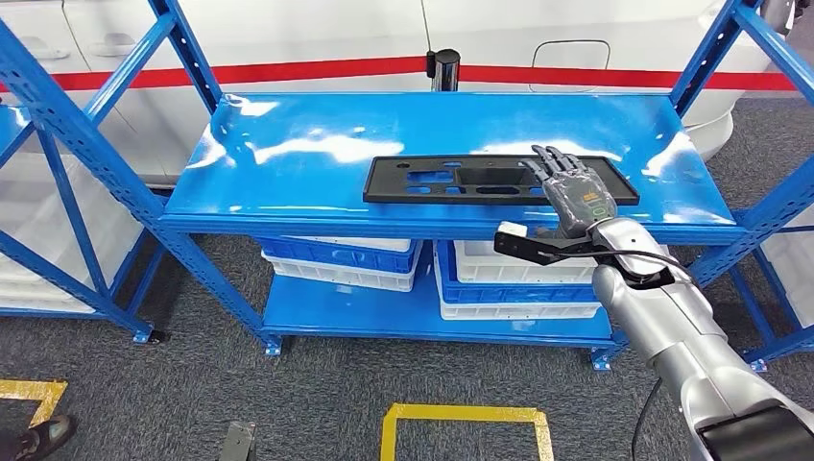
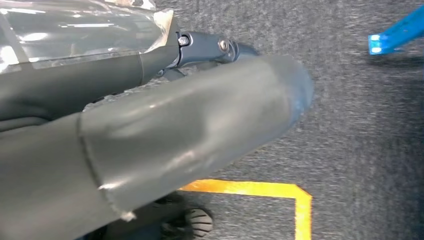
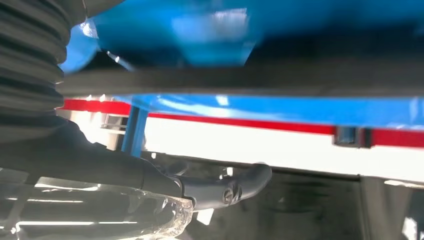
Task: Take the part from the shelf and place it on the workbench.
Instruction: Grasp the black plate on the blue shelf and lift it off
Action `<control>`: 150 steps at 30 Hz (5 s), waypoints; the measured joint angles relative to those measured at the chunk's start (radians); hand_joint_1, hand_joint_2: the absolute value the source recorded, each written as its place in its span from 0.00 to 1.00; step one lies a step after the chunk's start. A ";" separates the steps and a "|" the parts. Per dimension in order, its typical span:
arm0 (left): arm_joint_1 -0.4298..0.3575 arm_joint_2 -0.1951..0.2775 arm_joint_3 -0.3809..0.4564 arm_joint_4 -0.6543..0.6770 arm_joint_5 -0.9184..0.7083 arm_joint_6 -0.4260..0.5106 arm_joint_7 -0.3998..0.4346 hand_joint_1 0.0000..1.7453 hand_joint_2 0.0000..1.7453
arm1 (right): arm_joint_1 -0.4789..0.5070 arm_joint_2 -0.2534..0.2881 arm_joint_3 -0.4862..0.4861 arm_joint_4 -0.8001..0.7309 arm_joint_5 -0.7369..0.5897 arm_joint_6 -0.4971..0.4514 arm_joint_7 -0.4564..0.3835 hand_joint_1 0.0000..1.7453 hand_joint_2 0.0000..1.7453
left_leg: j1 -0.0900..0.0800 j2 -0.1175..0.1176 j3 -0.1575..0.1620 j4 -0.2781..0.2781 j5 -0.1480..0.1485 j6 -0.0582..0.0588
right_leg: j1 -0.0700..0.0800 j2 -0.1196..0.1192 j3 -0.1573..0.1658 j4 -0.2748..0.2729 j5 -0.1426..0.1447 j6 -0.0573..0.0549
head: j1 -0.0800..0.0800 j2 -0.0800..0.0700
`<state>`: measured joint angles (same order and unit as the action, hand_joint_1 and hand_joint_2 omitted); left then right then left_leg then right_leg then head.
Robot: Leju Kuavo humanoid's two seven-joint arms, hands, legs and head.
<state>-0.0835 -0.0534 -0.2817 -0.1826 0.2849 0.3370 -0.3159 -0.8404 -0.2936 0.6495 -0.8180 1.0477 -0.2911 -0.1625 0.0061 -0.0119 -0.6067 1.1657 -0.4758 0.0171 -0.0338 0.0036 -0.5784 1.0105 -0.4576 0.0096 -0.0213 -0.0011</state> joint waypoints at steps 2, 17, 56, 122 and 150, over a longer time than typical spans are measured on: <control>0.002 -0.001 0.000 0.001 0.000 0.001 0.000 0.00 0.00 | 0.003 0.000 0.002 0.000 0.000 0.000 0.000 0.00 1.00 | 0.002 0.009 -0.109 0.123 -0.024 -0.011 | 0.002 0.000 0.034 -0.008 -0.025 -0.006 | -0.001 0.000; -0.001 -0.005 0.005 0.004 0.013 -0.008 -0.139 0.00 0.00 | 0.003 -0.010 0.000 -0.010 -0.018 -0.011 -0.011 1.00 1.00 | -0.082 -0.038 -0.035 -0.268 0.216 0.093 | 0.060 0.008 0.241 0.043 -0.242 -0.025 | 0.010 0.000; 0.021 -0.046 0.011 0.005 0.005 0.109 -0.268 0.00 1.00 | 0.118 -0.157 -0.128 -0.270 -0.162 -0.025 -0.054 0.87 1.00 | -0.028 -0.019 -0.035 -0.166 0.094 0.048 | 0.011 -0.004 -0.030 0.029 -0.011 0.048 | -0.012 0.000; 0.029 -0.045 -0.008 0.014 -0.038 0.060 -0.088 0.00 1.00 | 0.240 -0.156 -0.235 -0.444 -0.070 0.008 -0.035 0.87 1.00 | -0.011 0.007 -0.065 -0.136 0.090 0.009 | -0.006 -0.006 0.027 0.021 -0.032 0.047 | -0.009 0.000; 0.016 -0.040 -0.009 0.015 -0.034 0.050 -0.074 0.00 1.00 | 0.282 -0.151 -0.265 -0.449 -0.050 -0.012 -0.042 0.87 1.00 | 0.001 0.021 -0.148 -0.144 0.189 0.005 | -0.025 0.002 0.060 0.041 -0.095 0.079 | 0.009 0.000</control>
<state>-0.0676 -0.0937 -0.2909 -0.1676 0.2513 0.3866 -0.3899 -0.5580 -0.4449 0.3847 -1.2669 0.9980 -0.3029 -0.2046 0.0072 0.0087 -0.7546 1.0221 -0.2866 0.0223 -0.0589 0.0056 -0.5179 1.0519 -0.5527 0.0891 -0.0123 -0.0008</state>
